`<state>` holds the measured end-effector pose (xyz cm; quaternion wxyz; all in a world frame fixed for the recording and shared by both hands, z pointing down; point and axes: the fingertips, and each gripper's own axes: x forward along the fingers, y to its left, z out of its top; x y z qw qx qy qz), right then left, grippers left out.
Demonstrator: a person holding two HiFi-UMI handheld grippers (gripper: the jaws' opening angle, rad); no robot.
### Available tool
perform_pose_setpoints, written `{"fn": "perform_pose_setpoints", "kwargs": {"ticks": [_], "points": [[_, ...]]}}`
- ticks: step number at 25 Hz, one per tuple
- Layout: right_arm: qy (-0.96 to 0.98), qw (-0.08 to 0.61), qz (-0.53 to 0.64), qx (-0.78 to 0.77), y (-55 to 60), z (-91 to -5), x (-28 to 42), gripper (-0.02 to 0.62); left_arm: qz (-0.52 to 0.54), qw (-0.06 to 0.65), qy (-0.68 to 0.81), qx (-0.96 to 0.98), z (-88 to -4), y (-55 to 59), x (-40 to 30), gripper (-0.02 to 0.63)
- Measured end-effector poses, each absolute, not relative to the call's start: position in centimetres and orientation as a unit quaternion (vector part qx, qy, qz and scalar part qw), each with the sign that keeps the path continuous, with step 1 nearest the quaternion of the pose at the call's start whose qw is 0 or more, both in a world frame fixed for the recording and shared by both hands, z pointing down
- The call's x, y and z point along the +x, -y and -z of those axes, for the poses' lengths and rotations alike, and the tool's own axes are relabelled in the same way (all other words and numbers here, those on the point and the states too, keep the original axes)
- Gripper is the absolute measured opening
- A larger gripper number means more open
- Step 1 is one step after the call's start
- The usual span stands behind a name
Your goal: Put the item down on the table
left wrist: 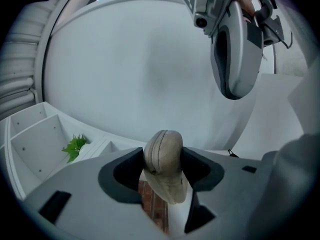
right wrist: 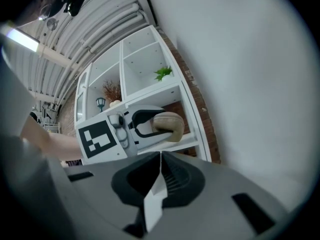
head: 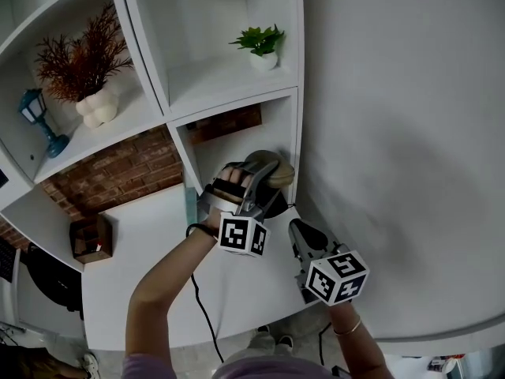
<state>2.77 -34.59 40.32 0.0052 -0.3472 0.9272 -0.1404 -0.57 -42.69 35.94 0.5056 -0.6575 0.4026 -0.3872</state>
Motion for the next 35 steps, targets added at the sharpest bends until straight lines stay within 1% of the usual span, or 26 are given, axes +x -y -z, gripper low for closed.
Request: {"fn": "perform_pose_setpoints", "kwargs": {"ticks": [5, 14, 29, 35], "points": [[-0.923, -0.002, 0.139, -0.358, 35.3, -40.8, 2.5, 0.0, 0.391, 0.525, -0.378, -0.655, -37.3, 43.9, -0.3, 0.241], [-0.919, -0.008, 0.141, -0.368, 36.3, -41.2, 2.2, 0.0, 0.379, 0.523, -0.385, -0.659, -37.9, 45.4, -1.5, 0.241], [-0.912, -0.011, 0.149, -0.381, 37.2, -41.7, 1.9, 0.0, 0.329, 0.484, -0.461, -0.667, -37.8, 47.2, -3.9, 0.242], [-0.912, -0.013, 0.15, -0.381, 37.3, -41.9, 1.8, -0.001, 0.342, 0.458, -0.471, -0.672, -38.6, 48.2, -4.5, 0.247]]}}
